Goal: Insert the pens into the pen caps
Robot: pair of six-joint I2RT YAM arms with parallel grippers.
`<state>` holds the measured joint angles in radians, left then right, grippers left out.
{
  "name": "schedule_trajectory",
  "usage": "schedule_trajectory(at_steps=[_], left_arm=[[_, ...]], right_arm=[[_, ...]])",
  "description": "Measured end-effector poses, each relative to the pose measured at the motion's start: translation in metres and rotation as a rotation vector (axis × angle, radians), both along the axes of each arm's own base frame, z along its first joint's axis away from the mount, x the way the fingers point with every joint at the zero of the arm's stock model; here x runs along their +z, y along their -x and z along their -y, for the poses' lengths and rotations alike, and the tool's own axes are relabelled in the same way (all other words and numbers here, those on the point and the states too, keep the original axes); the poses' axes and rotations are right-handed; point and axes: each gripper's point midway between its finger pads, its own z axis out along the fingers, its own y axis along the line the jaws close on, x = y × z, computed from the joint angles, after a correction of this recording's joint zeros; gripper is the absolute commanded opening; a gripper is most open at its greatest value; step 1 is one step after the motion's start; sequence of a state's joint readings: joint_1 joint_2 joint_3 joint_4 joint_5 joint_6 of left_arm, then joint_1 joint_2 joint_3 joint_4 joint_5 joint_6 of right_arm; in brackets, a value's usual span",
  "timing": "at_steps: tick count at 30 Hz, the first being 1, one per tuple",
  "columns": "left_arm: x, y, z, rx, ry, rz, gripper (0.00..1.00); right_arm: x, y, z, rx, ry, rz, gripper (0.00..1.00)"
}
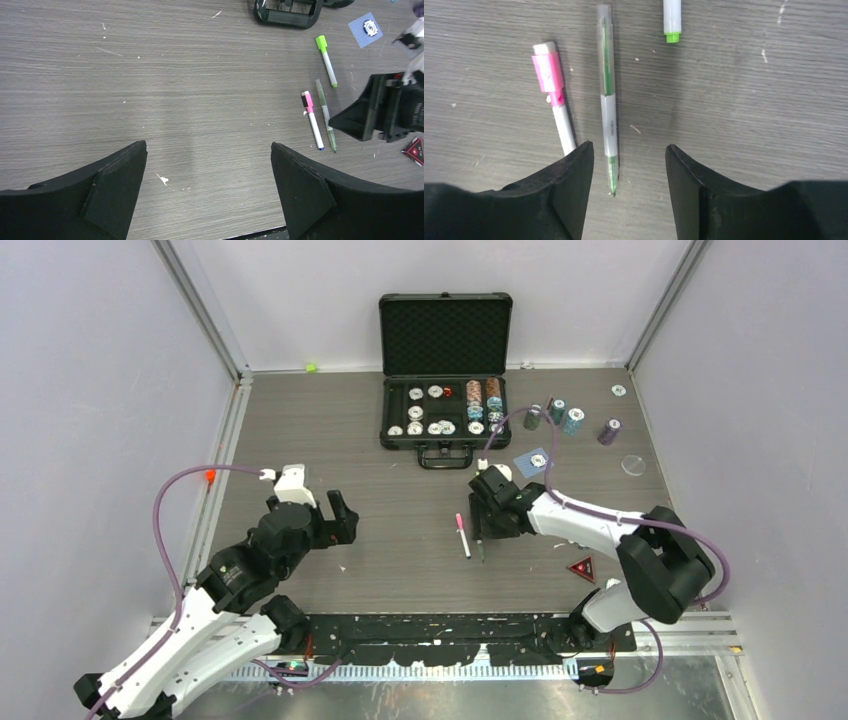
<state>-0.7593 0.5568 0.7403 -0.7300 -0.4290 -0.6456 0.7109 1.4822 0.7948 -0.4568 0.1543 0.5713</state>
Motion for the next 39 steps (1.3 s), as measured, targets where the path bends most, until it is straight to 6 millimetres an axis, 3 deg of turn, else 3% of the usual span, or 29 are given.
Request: schedule_trajectory(at_steps=[4,12,14,18,21,27,39], left_arm=[[0.004,0.004,-0.006,0.009,-0.019,-0.011,1.00],[0.055,0.010,-0.026,0.024,-0.047,0.062,1.00],[0.061,0.011,-0.032,0.025,-0.073,0.080,1.00],[0.057,0.016,-0.045,0.025,-0.129,0.097,1.00],[0.050,0.020,-0.051,0.018,-0.142,0.115,1.00],[0.038,0.026,-0.057,0.011,-0.149,0.128,1.00],[0.036,0.024,-0.057,0.016,-0.162,0.118,1.00]], right_arm=[[0.034,-0.007,-0.002,0.018,-0.021,0.055,0.70],[0.173,-0.039,-0.019,0.039,-0.197,0.356,0.75],[0.207,-0.041,-0.016,0.032,-0.235,0.435,0.77],[0.248,-0.035,-0.005,0.025,-0.285,0.543,0.81],[0.261,-0.025,0.007,0.017,-0.310,0.606,0.83],[0.256,-0.008,0.033,-0.019,-0.317,0.662,0.84],[0.262,0.005,0.044,-0.030,-0.356,0.702,0.85]])
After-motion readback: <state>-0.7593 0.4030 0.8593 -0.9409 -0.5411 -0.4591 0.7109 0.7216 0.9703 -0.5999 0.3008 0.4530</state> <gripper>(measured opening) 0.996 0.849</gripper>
